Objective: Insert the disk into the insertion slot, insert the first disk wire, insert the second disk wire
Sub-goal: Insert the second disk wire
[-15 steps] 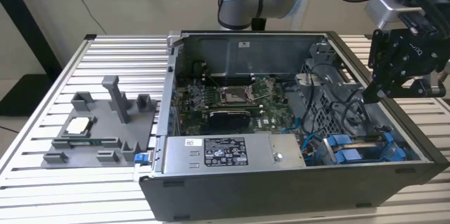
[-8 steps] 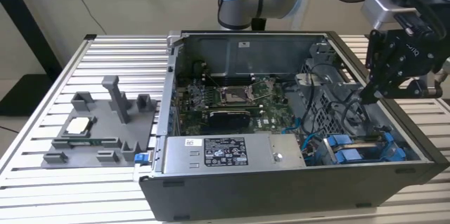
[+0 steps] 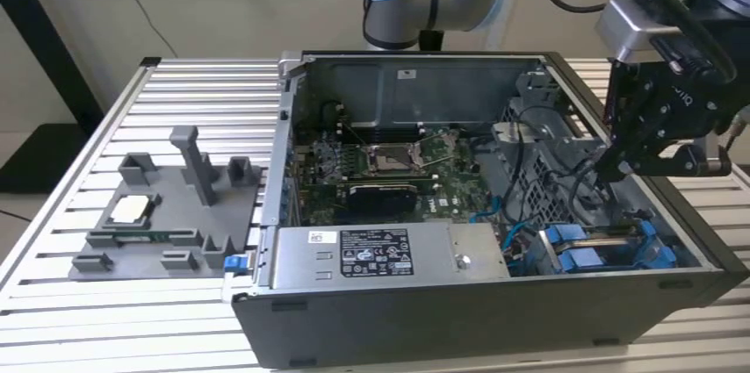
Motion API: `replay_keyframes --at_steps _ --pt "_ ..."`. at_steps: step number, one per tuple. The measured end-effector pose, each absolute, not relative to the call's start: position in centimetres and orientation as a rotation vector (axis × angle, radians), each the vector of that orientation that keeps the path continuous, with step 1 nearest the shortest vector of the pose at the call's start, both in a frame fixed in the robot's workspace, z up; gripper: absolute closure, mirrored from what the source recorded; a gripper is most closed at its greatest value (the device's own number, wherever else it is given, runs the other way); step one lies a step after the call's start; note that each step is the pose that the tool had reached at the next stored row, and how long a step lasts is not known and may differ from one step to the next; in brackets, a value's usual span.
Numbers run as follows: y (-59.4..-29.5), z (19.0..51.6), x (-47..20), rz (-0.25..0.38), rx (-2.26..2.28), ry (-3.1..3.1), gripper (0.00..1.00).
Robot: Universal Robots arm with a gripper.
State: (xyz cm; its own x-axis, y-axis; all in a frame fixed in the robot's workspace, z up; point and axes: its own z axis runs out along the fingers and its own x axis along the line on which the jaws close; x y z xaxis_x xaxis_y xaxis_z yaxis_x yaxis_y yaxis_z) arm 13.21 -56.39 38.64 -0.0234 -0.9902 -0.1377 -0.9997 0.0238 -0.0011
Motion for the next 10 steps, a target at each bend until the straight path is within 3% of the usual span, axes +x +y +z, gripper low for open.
replay_keyframes --at_steps 10 --pt "-58.0 37.7 13.1 0.162 -2.129 2.182 0.84"
